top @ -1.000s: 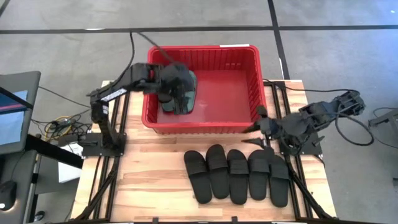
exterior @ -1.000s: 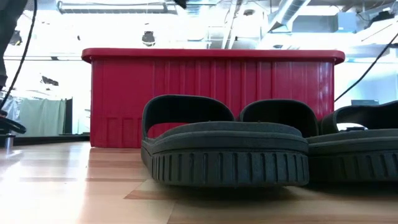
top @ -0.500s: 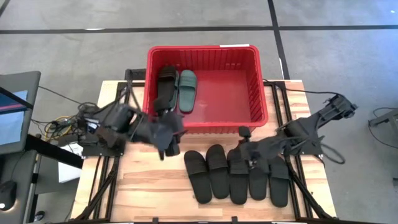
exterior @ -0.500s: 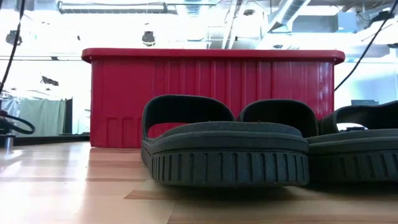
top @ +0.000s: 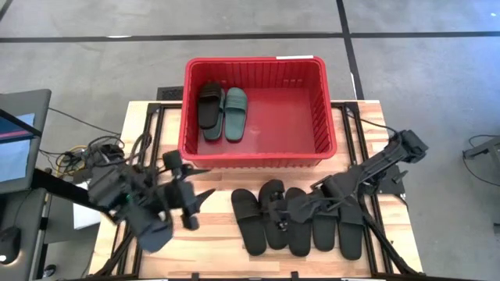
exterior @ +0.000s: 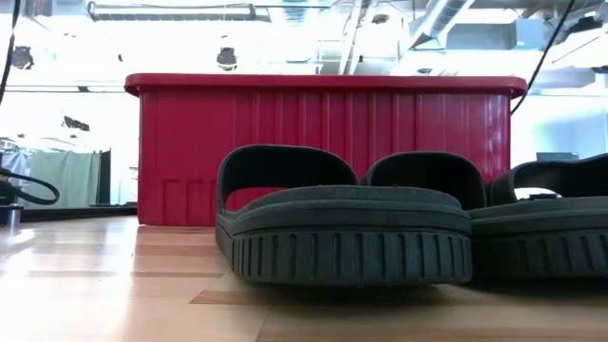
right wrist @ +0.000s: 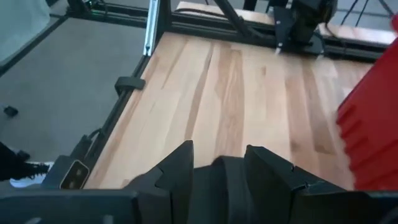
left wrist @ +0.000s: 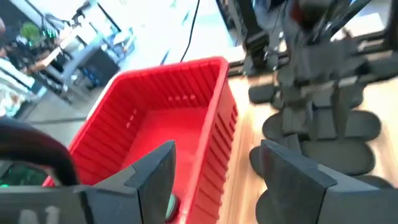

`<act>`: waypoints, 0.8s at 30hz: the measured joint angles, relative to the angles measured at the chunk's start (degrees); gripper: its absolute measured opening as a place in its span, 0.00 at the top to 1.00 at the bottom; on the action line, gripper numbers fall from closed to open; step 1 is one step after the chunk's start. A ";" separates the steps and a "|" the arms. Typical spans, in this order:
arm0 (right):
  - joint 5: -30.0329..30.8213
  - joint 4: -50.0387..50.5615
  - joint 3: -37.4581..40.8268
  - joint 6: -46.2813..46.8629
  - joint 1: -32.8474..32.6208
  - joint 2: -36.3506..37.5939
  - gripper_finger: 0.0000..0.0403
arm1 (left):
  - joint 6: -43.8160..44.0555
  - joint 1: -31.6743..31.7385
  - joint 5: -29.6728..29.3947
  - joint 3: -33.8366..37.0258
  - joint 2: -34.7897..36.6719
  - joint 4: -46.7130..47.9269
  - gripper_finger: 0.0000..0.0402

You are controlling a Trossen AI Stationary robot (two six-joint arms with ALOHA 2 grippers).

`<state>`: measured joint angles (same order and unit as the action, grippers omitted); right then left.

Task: Pick and place slides into bin
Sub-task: Put the black slide into the red bin

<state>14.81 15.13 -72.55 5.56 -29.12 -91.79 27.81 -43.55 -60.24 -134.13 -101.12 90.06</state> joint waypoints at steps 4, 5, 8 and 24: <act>0.00 -2.49 0.00 0.48 -0.11 -4.22 0.67 | 1.36 -4.20 -3.96 0.00 0.00 -0.02 0.45; 0.00 -3.77 0.00 0.52 -0.11 -5.42 0.67 | 1.93 -4.97 -4.70 0.00 0.00 -0.04 0.45; 0.00 -6.57 0.00 0.89 -0.11 -8.77 0.67 | 3.54 -6.88 -6.08 0.00 0.00 -0.02 0.45; 10.57 -13.63 -0.34 -2.53 -0.86 -19.31 0.67 | 8.69 -10.47 -9.91 0.12 0.00 -0.03 0.45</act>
<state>25.38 1.51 -72.90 3.03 -29.99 -111.10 36.50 -54.02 -70.15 -134.00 -101.12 90.03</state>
